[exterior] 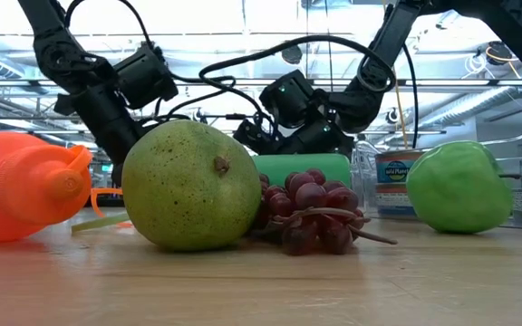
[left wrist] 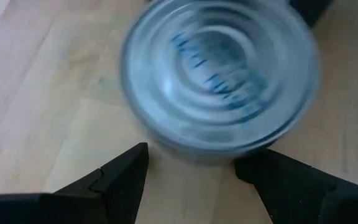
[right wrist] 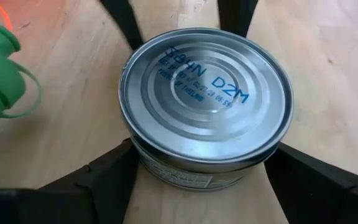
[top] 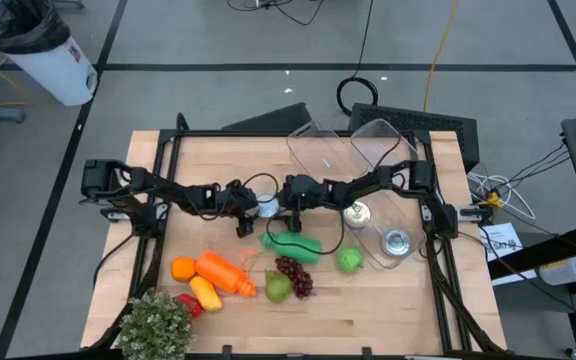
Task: Pick & Place Food Item
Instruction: Put the green tuna can into the bottom transparent bin
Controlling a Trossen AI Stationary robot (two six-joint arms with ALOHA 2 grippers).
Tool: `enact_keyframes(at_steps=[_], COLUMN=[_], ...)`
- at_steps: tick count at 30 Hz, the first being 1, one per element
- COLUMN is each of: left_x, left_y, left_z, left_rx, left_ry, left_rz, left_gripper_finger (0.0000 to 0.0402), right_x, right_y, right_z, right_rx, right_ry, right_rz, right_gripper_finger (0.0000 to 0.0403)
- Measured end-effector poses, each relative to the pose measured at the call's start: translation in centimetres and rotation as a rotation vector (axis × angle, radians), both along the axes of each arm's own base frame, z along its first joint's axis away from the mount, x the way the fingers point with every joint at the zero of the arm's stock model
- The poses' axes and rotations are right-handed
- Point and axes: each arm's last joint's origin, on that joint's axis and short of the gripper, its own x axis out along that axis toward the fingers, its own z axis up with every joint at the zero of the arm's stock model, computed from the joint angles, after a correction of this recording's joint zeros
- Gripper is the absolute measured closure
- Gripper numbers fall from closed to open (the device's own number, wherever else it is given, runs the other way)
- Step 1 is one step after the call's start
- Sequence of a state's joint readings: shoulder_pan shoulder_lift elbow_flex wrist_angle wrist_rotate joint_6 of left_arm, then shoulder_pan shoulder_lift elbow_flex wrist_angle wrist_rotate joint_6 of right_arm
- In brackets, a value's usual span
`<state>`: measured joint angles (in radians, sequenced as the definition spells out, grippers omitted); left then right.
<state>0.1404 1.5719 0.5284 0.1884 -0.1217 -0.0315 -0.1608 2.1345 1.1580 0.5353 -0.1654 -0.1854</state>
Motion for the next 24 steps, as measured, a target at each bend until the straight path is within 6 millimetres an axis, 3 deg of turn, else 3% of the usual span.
enact_keyframes(at_steps=[9, 24], left_x=[1.1, 1.0], left_y=[-0.2, -0.2], left_z=[1.4, 1.5], left_rx=[0.007, 0.012], left_ry=[0.092, 0.136], left_rz=[-0.041, -0.065], left_gripper_finger=[0.0119, 0.0119], right_x=[-0.1, 0.1], right_y=[0.2, 0.3], right_z=[1.2, 2.1], right_rx=[-0.019, -0.038], right_ry=[-0.013, -0.053], right_rz=[0.028, 0.046], right_gripper_finger=[0.0092, 0.0111])
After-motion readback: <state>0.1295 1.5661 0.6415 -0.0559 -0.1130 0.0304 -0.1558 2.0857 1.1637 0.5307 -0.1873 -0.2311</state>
